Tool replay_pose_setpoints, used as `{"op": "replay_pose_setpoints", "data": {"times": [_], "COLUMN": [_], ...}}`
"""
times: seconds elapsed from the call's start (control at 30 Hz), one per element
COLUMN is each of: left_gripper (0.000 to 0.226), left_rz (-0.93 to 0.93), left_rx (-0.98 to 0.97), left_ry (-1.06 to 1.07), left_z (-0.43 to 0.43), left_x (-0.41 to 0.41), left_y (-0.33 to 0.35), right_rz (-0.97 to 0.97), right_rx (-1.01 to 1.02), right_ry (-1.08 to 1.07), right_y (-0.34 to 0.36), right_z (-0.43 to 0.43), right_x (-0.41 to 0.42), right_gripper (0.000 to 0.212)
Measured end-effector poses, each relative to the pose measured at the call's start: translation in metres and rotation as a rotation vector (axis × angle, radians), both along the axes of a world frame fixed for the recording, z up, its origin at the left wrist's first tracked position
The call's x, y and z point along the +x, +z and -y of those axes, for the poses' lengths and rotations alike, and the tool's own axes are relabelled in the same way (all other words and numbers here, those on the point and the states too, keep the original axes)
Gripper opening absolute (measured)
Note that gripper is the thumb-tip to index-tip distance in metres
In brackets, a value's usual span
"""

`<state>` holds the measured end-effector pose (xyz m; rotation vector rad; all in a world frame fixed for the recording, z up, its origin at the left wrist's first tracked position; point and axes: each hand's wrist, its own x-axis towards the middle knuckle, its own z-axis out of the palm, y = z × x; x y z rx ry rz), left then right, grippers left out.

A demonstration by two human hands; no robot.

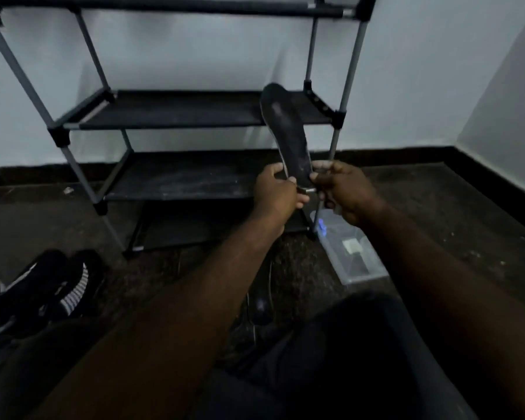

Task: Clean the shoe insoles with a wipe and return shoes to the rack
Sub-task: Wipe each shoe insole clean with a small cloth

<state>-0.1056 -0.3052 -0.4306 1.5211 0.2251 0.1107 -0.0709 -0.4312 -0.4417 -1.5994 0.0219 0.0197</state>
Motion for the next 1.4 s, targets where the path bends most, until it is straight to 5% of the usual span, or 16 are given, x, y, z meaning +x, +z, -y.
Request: {"op": "replay_pose_setpoints", "data": {"times": [0.3,0.53,0.73,0.87,1.0,1.2,1.4], "left_gripper": [0.016,0.021,0.018,0.008,0.022,0.017,0.005], "left_rz": [-0.302,-0.586,-0.626,-0.628,-0.615,-0.535,-0.439], "left_rx": [0.084,0.118,0.244,0.311,0.431,0.347,0.312], "left_ry": [-0.166,-0.268,-0.314,-0.319,-0.286,-0.236,-0.283], "left_z": [-0.001,-0.002,-0.01,-0.01,-0.011,0.001,0.017], "left_x": [-0.067,-0.073,-0.064,-0.058,-0.051,-0.041,-0.024], "left_y": [-0.124,-0.179,-0.202,-0.205,-0.21,-0.205,-0.189], "right_rz": [-0.33,-0.565,-0.748,-0.747,-0.704,-0.301,-0.552], "right_rx": [-0.349,-0.653,-0.762,-0.81,-0.895,-1.254,-1.317], "right_ry": [0.324,0.409,0.554,0.555,0.56,0.034,0.113], "right_y": [-0.099,-0.154,-0.175,-0.182,-0.183,-0.163,-0.168], "right_z": [0.03,0.023,0.014,0.01,0.013,0.037,0.059], "right_x": [-0.037,-0.022,-0.01,-0.004,-0.002,0.014,0.023], "right_gripper": [0.003,0.008,0.016,0.016,0.021,0.03,0.051]}}
